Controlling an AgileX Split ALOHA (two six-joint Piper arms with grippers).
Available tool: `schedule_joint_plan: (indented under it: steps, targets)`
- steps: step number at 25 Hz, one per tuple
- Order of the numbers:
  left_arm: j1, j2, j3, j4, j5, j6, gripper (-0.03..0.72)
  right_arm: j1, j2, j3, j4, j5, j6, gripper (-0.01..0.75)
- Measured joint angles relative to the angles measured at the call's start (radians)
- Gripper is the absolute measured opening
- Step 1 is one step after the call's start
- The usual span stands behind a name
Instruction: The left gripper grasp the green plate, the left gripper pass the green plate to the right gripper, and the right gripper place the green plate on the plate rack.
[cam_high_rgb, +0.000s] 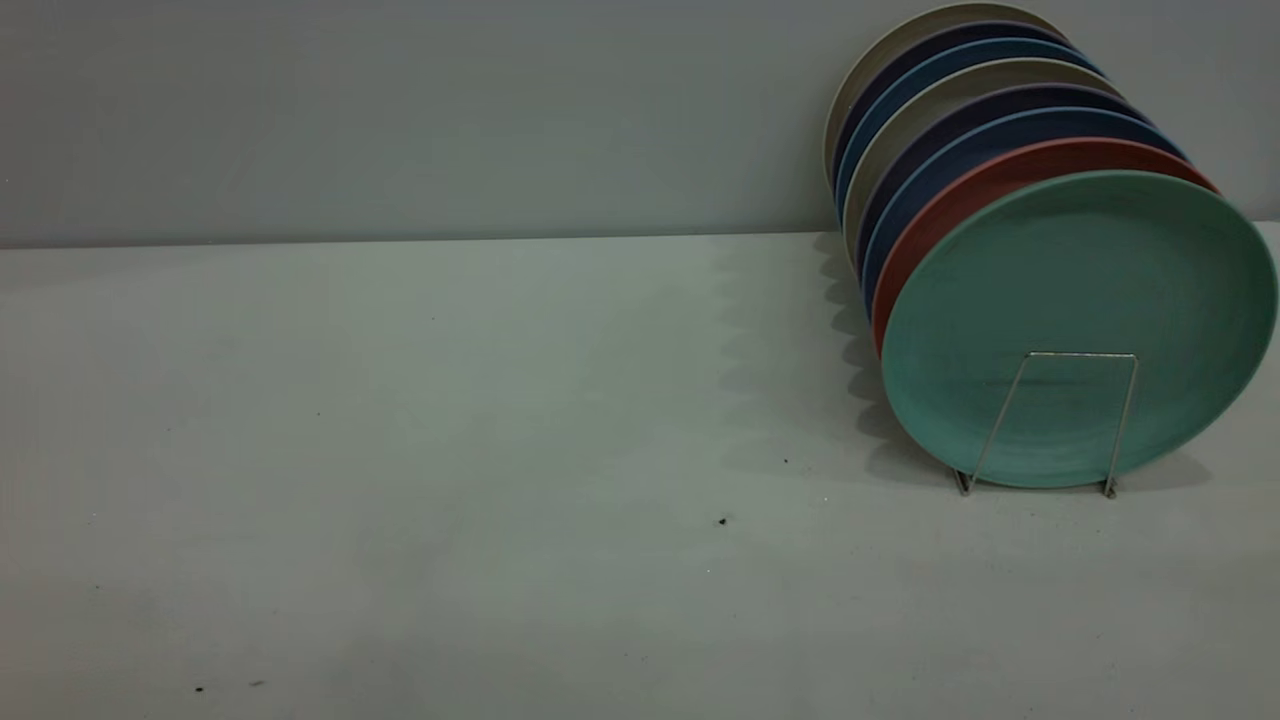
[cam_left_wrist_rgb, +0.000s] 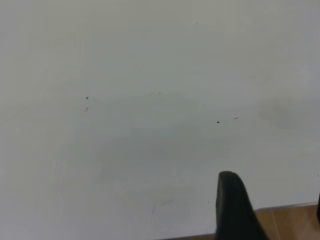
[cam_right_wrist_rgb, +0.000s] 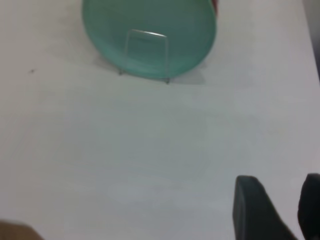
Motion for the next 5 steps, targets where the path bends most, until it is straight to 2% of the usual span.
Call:
schedule_joint_plan:
  steps: [5]
  targets:
    - [0.000, 0.000, 0.000, 0.000, 0.000, 0.000, 0.431, 0.000, 0.000, 0.000, -0.027, 0.000, 0.046, 0.237]
